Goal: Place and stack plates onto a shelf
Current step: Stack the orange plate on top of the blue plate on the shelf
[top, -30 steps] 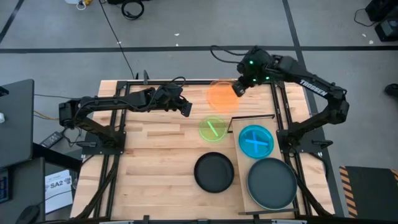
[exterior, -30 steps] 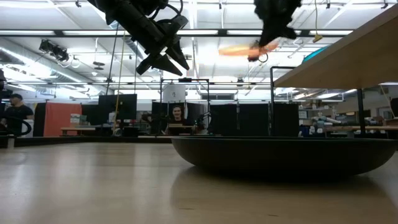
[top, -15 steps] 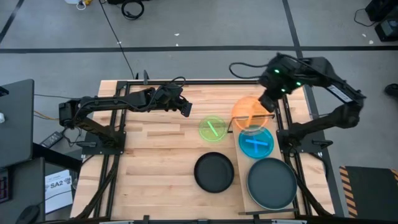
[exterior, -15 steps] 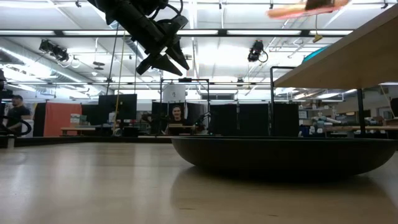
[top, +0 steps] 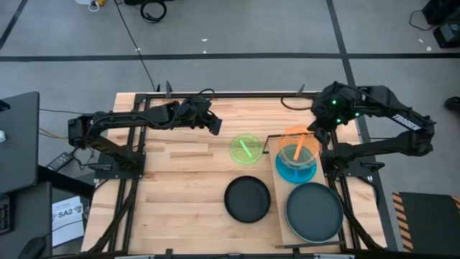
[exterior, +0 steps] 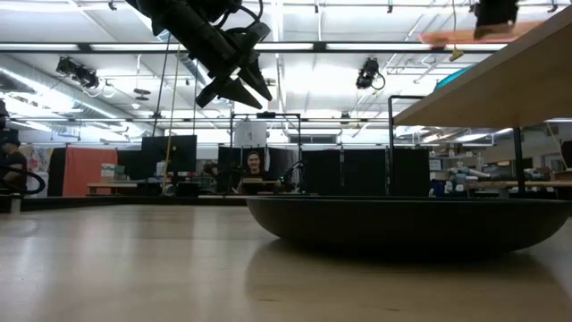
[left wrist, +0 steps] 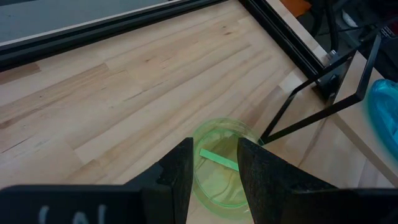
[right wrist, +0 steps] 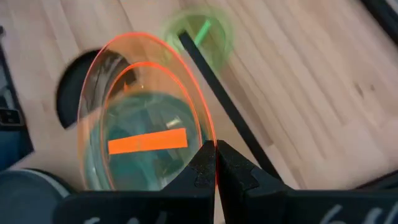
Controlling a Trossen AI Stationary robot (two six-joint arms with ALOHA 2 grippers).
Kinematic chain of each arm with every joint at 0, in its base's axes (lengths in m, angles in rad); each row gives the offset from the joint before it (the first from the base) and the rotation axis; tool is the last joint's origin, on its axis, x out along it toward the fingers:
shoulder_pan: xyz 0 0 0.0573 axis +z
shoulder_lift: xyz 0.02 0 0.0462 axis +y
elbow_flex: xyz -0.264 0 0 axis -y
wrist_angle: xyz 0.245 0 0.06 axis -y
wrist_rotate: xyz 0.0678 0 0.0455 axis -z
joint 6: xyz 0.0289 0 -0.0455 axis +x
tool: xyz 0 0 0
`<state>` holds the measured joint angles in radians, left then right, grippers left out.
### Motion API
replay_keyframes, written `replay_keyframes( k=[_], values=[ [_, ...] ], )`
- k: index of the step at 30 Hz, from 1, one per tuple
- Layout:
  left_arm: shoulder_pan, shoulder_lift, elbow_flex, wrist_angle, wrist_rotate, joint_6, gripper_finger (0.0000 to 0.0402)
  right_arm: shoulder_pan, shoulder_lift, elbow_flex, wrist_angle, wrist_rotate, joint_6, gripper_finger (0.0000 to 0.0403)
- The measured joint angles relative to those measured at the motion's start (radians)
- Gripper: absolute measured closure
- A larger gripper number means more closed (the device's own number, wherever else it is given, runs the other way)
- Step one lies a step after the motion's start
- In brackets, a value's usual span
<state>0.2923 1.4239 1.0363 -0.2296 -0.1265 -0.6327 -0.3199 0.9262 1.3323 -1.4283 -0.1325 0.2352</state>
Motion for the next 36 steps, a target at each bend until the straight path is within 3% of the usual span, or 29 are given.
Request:
replay_keyframes(
  k=[12, 32, 36],
  values=[
    [0.000, 0.000, 0.000, 0.000, 0.000, -0.001, 0.0271, 0.000, -0.037, -0.216, 0.091, -0.061, 0.007, 0.0391],
    [0.000, 0.000, 0.000, 0.000, 0.000, -0.001, 0.0271, 0.000, -0.033, -0.220, 0.096, -0.117, 0.041, 0.0391],
    [0.000, 0.000, 0.000, 0.000, 0.000, -0.001, 0.0271, 0.000, -0.029, -0.220, 0.096, -0.131, 0.035, 0.0375]
  ],
)
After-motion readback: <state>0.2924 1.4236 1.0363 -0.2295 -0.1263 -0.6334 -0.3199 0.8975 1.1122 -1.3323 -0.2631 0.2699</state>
